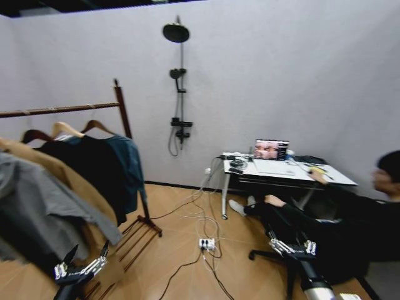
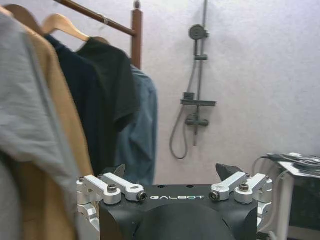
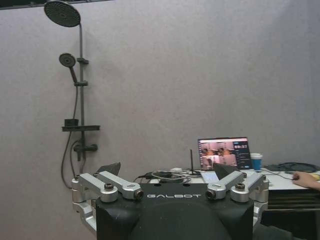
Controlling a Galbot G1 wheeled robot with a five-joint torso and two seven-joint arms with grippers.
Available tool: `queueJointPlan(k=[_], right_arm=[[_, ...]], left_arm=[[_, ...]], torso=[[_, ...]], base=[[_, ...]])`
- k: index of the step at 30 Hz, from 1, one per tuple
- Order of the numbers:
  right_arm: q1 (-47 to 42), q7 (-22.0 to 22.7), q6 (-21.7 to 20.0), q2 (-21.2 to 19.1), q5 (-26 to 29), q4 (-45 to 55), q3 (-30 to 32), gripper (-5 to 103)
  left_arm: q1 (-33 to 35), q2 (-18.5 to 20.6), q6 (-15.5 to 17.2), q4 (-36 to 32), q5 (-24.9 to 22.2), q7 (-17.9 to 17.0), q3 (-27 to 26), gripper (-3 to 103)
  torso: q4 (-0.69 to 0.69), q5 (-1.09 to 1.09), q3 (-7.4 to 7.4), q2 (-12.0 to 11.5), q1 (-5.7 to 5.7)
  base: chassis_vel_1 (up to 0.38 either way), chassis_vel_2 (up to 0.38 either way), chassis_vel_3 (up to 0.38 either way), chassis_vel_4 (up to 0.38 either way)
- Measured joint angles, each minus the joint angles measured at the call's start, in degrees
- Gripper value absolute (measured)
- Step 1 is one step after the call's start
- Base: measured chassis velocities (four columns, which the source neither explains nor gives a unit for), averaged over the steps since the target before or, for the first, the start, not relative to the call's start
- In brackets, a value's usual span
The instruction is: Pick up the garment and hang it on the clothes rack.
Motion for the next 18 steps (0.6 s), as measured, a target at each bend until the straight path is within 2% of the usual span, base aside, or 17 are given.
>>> queueJointPlan(k=[18], right_arm=[[0.0,0.0,0.0,0.0,0.0,0.0,0.0,100]], left_arm=[[0.0,0.0,0.0,0.0,0.0,0.0,0.0,100]], torso=[[-0.02,-0.02,0.00,0.0,0.00]], base=[[-0.124,-0.123,-0.128,-0.121]])
